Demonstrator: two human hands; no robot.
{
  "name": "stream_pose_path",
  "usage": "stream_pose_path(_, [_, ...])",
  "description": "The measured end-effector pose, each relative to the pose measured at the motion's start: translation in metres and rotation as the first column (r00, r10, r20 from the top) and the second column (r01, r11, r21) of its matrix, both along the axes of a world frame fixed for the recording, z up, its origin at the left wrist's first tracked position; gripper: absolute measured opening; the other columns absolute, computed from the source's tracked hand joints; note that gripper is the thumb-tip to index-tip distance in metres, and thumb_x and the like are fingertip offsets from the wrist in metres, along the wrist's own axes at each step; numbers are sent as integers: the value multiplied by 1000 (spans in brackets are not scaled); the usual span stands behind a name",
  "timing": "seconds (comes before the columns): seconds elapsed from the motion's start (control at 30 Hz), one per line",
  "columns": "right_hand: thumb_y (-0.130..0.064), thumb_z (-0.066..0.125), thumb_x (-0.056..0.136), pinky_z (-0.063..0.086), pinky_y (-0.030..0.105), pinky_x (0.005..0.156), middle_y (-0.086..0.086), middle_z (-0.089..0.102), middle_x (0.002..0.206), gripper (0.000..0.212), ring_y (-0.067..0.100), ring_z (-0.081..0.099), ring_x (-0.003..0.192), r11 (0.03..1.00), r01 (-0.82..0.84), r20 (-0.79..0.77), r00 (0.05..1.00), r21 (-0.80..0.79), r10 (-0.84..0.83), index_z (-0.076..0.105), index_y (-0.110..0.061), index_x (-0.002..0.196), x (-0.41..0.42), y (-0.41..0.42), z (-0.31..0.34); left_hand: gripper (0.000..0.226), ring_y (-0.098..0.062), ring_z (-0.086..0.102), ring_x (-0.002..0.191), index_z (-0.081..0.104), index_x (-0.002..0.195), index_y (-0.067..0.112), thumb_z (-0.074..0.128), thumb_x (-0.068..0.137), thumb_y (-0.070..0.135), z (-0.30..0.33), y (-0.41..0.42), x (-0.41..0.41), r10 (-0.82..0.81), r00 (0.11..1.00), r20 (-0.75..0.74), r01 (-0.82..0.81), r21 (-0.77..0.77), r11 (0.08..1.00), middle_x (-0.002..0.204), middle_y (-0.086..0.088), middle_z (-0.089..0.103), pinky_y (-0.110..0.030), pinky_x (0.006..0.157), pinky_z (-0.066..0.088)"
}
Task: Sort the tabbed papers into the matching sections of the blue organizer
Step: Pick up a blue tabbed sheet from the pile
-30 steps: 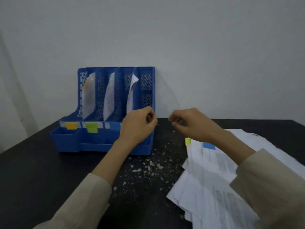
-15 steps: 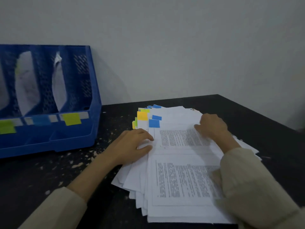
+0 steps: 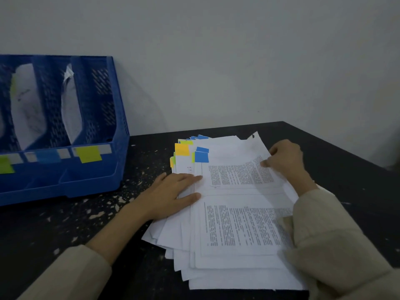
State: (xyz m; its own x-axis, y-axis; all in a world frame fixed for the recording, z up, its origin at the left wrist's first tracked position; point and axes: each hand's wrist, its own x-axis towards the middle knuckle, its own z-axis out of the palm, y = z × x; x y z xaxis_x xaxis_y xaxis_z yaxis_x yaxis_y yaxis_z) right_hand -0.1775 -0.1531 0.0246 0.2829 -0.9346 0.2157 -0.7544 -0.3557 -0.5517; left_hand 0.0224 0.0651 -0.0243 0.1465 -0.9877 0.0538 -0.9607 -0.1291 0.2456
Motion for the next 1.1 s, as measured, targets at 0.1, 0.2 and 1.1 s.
stream_pose_path(0.1, [-1, 63, 82, 51, 33, 63, 22, 67, 83, 9, 30, 62, 67, 986, 19, 39, 999, -163, -12, 66, 6, 86, 3, 3, -7, 74, -3, 18, 140, 18, 147, 38, 16, 83, 74, 2, 0, 1, 29, 1000, -6, -29, -2, 1000, 153, 16, 24, -37, 116, 7])
stream_pose_path(0.2, [-2, 49, 93, 49, 34, 64, 18, 66, 78, 19, 30, 61, 67, 947, 16, 42, 999, -319, -3, 67, 3, 94, 5, 4, -10, 63, -3, 16, 141, 18, 148, 36, 25, 92, 61, 4, 1, 0, 55, 998, -37, -54, 16, 998, 154, 16, 21, -38, 117, 3])
stream_pose_path(1.1, [-11, 43, 99, 34, 8, 56, -8, 44, 65, 33, -7, 40, 54, 848, -239, 780, 334, -473, 529, 44, -22, 68, 84, 71, 98, 64, -14, 47, 116, 26, 140, 21, 63, 88, 22, 73, 25, 32, -39, 676, -736, -567, -553, 611, 130, -1, 43, -21, 90, 42])
